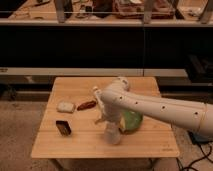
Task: Place the ceramic cup over the eraser
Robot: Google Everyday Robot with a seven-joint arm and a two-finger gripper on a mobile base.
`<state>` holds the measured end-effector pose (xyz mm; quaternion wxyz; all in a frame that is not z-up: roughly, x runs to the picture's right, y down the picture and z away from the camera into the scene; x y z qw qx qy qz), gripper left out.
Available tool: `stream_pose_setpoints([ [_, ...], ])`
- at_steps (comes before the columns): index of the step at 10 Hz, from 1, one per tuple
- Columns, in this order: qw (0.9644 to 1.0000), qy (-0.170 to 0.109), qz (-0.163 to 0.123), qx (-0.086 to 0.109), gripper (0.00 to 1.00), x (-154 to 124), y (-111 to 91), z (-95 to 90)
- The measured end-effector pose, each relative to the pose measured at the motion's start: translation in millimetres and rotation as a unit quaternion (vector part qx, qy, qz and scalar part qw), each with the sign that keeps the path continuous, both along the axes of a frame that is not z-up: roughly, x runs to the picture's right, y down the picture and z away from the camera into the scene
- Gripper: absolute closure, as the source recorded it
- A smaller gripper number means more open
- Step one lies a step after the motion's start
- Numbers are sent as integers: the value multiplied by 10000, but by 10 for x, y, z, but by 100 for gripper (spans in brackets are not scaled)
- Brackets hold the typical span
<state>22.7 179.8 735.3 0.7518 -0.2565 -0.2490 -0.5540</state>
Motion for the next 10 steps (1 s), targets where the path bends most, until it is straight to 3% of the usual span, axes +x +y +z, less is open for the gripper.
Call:
stream_pose_setpoints([
  [4, 9999, 24, -8, -119, 20, 69, 60, 126],
  [8, 9998, -143, 54, -115, 20, 85, 151, 173],
  [10, 9999, -130, 6, -86, 31, 123, 194, 208],
])
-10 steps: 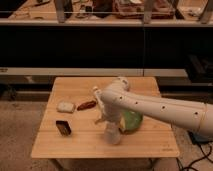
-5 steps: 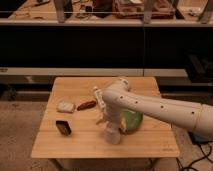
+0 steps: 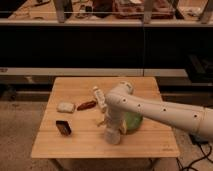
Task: Place the ceramic cup over the eraser
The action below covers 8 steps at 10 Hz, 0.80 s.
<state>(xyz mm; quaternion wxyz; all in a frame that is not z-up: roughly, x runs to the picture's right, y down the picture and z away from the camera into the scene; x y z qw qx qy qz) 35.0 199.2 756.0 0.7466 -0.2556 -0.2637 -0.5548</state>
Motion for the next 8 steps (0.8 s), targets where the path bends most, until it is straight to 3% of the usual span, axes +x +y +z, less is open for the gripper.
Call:
stream_pose_setpoints([
  [4, 10000, 29, -36, -2, 72, 0, 67, 23],
  [6, 9998, -166, 6, -52, 93, -78, 132, -26],
  [8, 9990, -436, 45, 94, 100, -178, 45, -172],
])
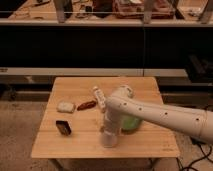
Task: Place the ceramic cup over the eraser
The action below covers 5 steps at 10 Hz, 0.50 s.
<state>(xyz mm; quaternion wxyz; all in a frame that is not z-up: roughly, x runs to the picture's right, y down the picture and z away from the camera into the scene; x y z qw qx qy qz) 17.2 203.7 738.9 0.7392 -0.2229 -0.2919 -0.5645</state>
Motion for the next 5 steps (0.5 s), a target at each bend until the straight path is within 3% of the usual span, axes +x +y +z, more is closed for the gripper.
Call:
stream_pose_setpoints([
  [3, 9984, -223, -19, 511, 100, -63, -489, -463],
  [5, 9969, -269, -106, 738, 100, -167, -842, -774],
])
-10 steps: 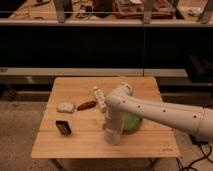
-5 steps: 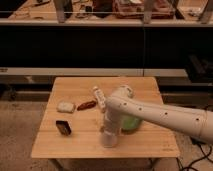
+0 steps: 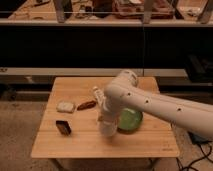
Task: Place the ceramic cup over the eraser
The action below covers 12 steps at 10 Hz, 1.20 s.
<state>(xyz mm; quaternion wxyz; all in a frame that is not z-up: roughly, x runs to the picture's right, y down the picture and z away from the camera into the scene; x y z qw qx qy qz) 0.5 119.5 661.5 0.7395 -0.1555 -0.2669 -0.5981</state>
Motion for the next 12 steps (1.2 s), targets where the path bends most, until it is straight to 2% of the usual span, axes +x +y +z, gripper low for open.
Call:
stream_pose_setpoints([
  [2, 9997, -154, -42, 190, 100, -212, -325, -267],
  [3, 9991, -343, -59, 260, 100, -427, -534, -439],
  [6, 9972, -693, -128, 238, 100, -855, -841, -637],
  [8, 9959, -857, -251, 157, 100, -1124, -948, -690],
  [10, 9948, -930, -408, 71, 100, -1335, -978, -653],
  [12, 9924, -1117, -518, 2, 100, -1600, -990, -601],
])
